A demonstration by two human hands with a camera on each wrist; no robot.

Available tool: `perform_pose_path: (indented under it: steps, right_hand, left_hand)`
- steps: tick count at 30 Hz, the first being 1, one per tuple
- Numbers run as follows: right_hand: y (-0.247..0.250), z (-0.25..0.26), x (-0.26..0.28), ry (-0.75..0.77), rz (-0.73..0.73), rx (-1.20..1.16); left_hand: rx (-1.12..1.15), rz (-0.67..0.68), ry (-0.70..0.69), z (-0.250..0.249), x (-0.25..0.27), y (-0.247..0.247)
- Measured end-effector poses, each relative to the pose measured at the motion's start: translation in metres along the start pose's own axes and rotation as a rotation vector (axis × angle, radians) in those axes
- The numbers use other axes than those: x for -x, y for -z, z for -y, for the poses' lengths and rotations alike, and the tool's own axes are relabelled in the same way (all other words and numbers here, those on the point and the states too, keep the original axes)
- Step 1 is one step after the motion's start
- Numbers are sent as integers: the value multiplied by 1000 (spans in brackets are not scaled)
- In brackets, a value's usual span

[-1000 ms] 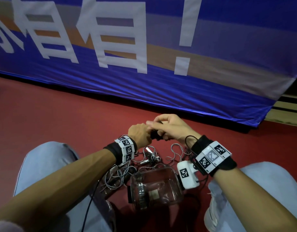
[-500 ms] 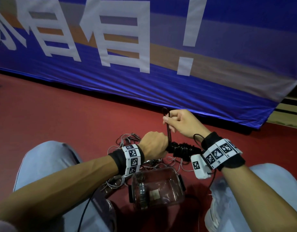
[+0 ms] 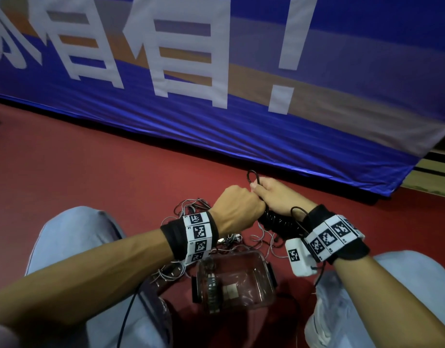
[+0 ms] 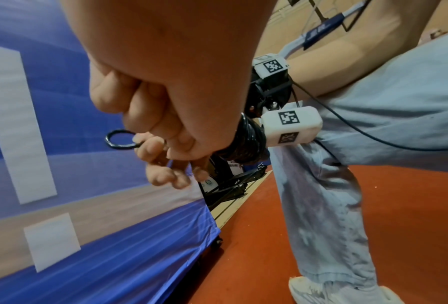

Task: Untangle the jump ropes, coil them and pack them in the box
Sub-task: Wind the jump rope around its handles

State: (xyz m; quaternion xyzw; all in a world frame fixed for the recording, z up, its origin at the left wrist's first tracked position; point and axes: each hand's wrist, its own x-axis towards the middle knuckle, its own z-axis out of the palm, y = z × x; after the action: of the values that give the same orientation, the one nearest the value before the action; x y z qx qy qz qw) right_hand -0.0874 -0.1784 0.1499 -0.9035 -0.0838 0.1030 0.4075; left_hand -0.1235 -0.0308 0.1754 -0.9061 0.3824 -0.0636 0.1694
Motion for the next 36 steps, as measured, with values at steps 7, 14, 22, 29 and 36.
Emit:
perform_pose_path:
  steps: [7,14,22,29,36]
  right_hand:
    - [-4,3,-2,-155,-3,-212]
    - [-9,3,-6,-193,-63,-74]
    - [-10,8,-1,-222,-91,19]
    - [-1,10,2,-180,-216,139]
    - [10,10,-1,-32,-592,-88]
  left_hand:
    - [-40,-47,-15,6,-1,5]
    - [20,21,103,0,-6,3]
    - [267,46,42,12,-13,-5]
    - [818,185,-12,35,-16,-13]
    - [1653,145,121,48,-14,1]
